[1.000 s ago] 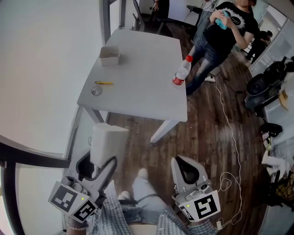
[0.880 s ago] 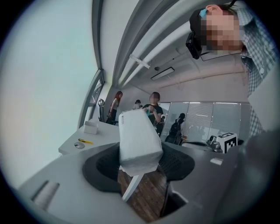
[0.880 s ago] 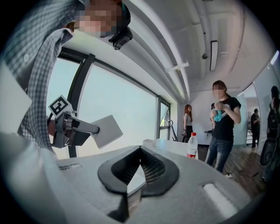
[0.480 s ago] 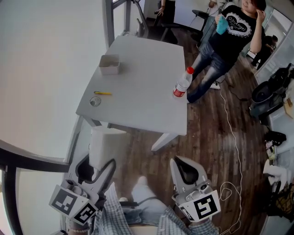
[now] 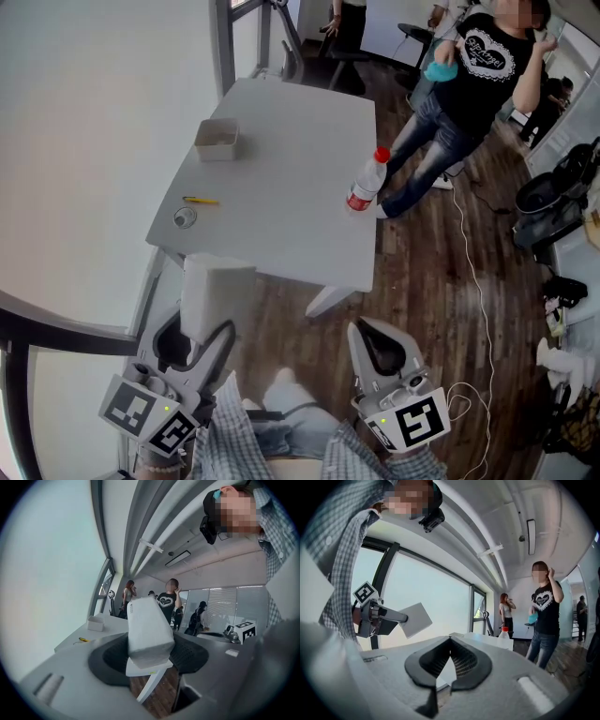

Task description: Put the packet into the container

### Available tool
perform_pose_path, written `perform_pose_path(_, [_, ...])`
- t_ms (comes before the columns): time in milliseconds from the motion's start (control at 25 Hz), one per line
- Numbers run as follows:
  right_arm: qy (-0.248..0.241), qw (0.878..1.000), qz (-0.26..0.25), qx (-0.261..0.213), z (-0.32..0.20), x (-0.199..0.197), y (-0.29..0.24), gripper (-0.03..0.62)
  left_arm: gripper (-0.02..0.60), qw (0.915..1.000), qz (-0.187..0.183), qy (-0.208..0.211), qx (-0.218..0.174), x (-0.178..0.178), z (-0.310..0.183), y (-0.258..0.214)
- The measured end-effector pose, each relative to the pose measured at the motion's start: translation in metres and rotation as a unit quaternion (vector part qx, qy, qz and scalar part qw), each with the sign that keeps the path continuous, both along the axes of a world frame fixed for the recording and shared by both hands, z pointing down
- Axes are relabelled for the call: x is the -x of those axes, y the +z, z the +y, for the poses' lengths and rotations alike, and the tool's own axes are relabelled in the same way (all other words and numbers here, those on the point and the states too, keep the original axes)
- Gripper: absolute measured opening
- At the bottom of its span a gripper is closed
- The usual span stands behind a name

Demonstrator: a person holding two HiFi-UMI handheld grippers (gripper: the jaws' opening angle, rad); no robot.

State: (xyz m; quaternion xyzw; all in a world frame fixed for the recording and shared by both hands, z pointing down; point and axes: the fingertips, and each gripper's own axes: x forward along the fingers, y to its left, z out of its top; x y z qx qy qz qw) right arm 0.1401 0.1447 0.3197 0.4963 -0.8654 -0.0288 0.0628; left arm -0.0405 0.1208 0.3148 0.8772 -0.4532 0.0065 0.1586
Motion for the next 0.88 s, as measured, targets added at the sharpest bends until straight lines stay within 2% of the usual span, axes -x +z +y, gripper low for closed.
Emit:
perform_pose_path(320, [0.006,1.000,0.003,-0.004,-0.009,-0.023,-0.002,-0.002,0.258,0.9999,0.000,-0.001,-0.012,-0.017,-0.013,-0.008])
perform_pose_path(880, [0.002,1.000,-0.002,-0.011,-0.024,-0.025,-0.002,-0.002,0.258,0.9999,-0.006,-0.005,-0.014,-0.021,-0.027,-0.007])
